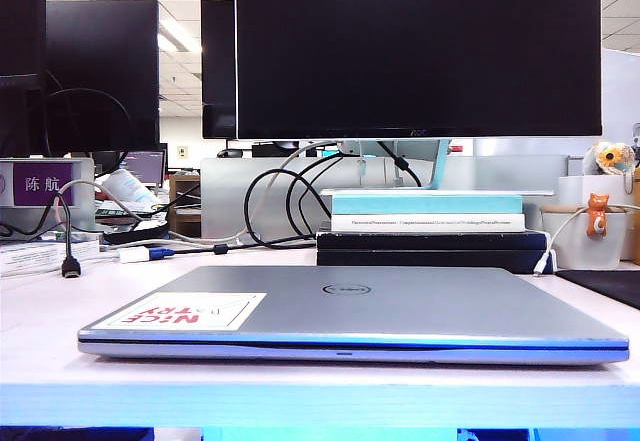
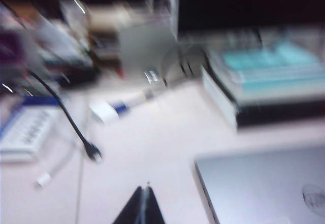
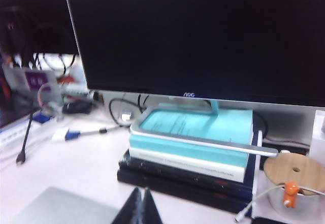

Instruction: Close the lid of the gray laptop.

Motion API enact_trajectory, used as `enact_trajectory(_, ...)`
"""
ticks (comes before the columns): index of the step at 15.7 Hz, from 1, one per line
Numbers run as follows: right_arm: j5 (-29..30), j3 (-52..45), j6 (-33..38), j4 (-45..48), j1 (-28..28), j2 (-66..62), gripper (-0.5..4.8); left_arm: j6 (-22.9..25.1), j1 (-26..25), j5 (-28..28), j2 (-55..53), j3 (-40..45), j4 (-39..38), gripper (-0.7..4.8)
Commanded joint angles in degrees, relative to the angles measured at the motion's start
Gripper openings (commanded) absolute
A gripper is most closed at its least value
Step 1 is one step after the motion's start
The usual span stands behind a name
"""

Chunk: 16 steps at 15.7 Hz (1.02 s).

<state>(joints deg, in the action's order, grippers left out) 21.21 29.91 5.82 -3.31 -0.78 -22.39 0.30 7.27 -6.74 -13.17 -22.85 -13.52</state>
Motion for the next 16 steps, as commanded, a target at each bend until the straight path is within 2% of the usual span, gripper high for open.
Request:
enact_trajectory(1, -2.3, -11.2, 6.0, 15.3, 0.0, 9.8, -0.05, -1.9, 0.0, 1.8, 8.0, 5.5, 4.5, -0.06)
enact_trajectory(2, -4.1, -15.3, 7.8, 18.8, 0.0, 14.1, -0.05, -2.5, 0.0, 3.1, 11.3, 7.5, 4.5, -0.06)
enact_trajectory(4, -8.2, -24.0, 8.4, 19.5, 0.0, 21.9, -0.05, -2.4, 0.0, 5.5, 13.1, 10.8, 5.5, -0.06)
enact_trajectory(6, -7.7, -29.3, 12.0, 18.8, -0.1, 22.1, -0.05, -2.2, 0.0, 5.5, 13.1, 12.4, 6.9, -0.06)
enact_trajectory(7, -9.5, -29.4, 12.6, 12.3, -0.2, 22.1, -0.05, -1.2, 0.0, 6.6, 13.1, 13.6, 7.4, -0.06)
enact_trajectory(8, -11.3, -29.4, 11.8, 10.2, -0.2, 22.1, -0.05, -0.1, 0.0, 7.0, 13.1, 14.7, 8.4, -0.06)
enact_trajectory(11, -14.6, -29.4, 7.9, 7.7, -0.2, 22.1, -0.05, 1.1, 0.0, 9.3, 13.1, 17.5, 10.3, -0.06)
enact_trajectory(13, -17.0, -29.4, 7.2, 3.8, -0.2, 22.1, -0.05, 1.2, 0.0, 11.6, 13.1, 19.3, 11.1, -0.06)
enact_trajectory(16, -18.8, -29.5, 7.3, -1.3, -0.2, 22.1, -0.05, 1.0, 0.0, 12.2, 13.1, 22.4, 13.6, -0.06)
